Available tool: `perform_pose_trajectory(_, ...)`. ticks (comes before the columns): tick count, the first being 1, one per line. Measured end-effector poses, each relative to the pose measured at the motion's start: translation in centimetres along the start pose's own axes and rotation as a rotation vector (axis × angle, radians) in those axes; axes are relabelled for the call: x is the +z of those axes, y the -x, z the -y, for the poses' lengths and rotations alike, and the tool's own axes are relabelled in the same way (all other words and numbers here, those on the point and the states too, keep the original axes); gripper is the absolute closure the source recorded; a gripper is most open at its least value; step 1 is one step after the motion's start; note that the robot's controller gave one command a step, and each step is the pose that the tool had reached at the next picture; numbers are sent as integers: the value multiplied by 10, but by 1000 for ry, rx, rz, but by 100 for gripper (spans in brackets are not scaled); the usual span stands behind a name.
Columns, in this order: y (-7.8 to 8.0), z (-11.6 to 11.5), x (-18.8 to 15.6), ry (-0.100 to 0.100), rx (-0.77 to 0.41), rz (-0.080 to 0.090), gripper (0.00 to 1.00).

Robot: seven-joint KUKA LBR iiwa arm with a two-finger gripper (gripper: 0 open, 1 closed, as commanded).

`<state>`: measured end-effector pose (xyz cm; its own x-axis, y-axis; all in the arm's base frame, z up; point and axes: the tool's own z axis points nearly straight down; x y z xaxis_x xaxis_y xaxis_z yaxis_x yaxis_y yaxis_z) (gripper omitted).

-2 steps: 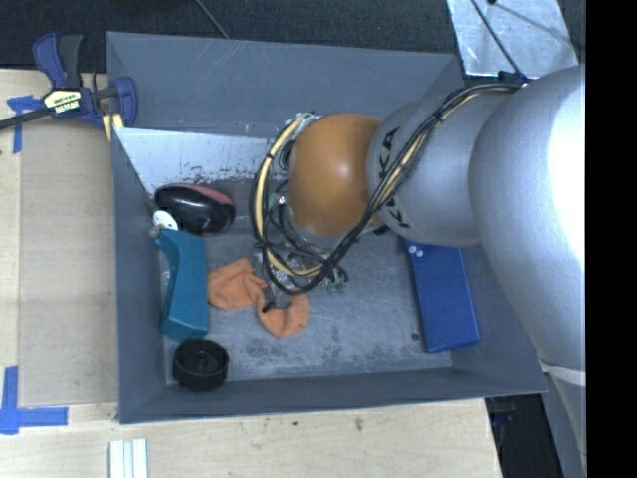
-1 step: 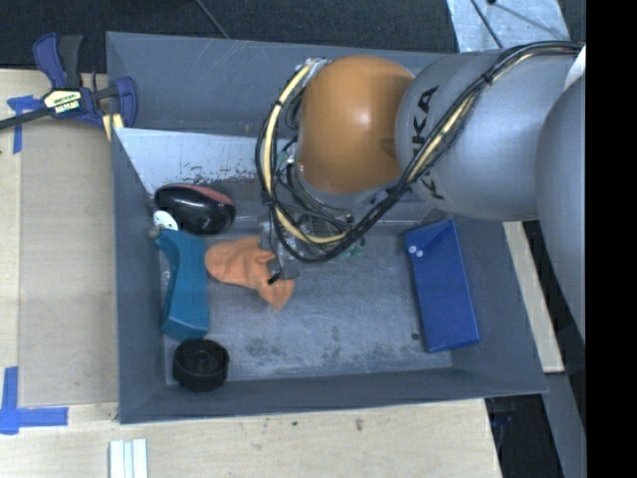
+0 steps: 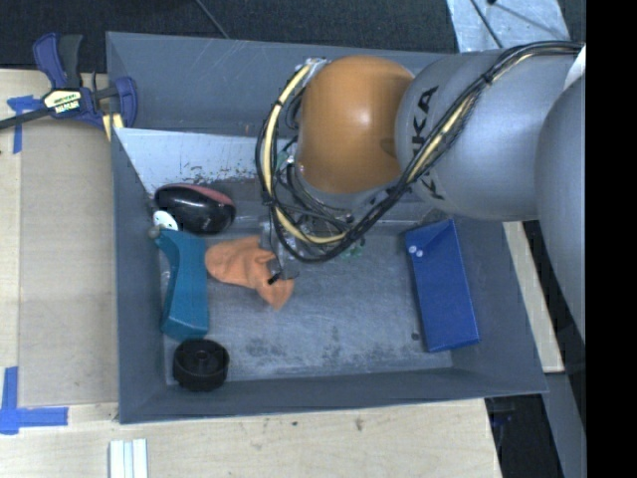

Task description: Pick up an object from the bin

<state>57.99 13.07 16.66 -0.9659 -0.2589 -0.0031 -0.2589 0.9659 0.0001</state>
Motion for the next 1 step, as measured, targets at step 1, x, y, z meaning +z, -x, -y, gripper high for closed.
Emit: perform_pose_trajectory(1, 37, 18, -92, 0, -10, 1, 100)
